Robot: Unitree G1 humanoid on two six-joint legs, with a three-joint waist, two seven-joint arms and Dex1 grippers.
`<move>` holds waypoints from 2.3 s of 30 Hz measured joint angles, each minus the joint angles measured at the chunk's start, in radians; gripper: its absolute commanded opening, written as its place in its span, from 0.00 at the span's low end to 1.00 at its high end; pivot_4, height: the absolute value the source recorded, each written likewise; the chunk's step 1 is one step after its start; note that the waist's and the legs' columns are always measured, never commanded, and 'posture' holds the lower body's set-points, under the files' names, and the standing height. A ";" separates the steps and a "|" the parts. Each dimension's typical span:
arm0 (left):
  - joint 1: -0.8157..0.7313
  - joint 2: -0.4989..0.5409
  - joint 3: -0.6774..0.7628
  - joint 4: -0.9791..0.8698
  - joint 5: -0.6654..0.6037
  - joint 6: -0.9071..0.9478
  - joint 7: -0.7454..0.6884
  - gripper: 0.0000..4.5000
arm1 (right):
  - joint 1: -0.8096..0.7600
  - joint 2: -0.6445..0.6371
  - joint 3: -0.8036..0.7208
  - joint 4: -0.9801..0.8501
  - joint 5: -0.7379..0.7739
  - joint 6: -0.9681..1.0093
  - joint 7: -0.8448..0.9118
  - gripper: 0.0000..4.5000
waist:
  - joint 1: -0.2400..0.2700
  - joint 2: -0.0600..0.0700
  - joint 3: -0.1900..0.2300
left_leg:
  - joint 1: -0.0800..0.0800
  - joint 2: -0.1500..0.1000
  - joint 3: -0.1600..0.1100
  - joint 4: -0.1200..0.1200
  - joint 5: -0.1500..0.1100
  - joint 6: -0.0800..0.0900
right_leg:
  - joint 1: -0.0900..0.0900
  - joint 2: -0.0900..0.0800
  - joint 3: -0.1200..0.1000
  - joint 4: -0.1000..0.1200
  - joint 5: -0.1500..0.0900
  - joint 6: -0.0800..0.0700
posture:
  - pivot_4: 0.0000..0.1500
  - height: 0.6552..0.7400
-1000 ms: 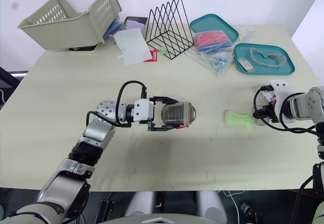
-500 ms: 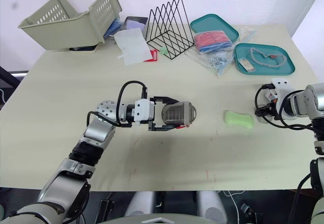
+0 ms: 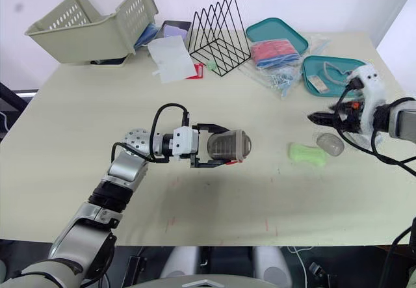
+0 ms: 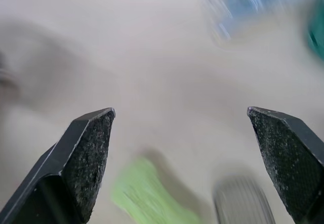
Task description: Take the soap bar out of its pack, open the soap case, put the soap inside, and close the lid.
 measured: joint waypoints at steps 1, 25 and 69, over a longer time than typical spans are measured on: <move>-0.001 0.000 -0.001 0.002 0.000 0.000 -0.004 0.77 | 0.032 0.017 -0.026 -0.024 0.025 -0.018 0.020 0.97 | 0.000 0.000 0.000 | 0.000 0.000 0.000 0.000 0.000 0.000 | 0.000 0.000 0.000 0.000 0.000 0.000 | 1.00 1.00; -0.118 -0.021 -0.041 0.051 0.037 0.125 -0.019 0.77 | 0.620 0.294 0.057 -0.053 -0.230 -1.246 0.383 0.97 | -0.004 0.000 0.000 | 0.004 0.000 0.000 0.003 0.000 -0.001 | 0.001 0.001 0.001 0.006 0.000 0.000 | 1.00 1.00; -0.307 -0.095 -0.283 -0.116 0.258 0.638 0.005 0.77 | 0.775 0.324 0.060 -0.121 -0.111 -1.092 0.214 0.97 | 0.001 0.000 0.000 | 0.003 -0.001 0.000 0.004 0.001 -0.001 | 0.002 0.001 0.001 0.006 -0.002 0.003 | 1.00 1.00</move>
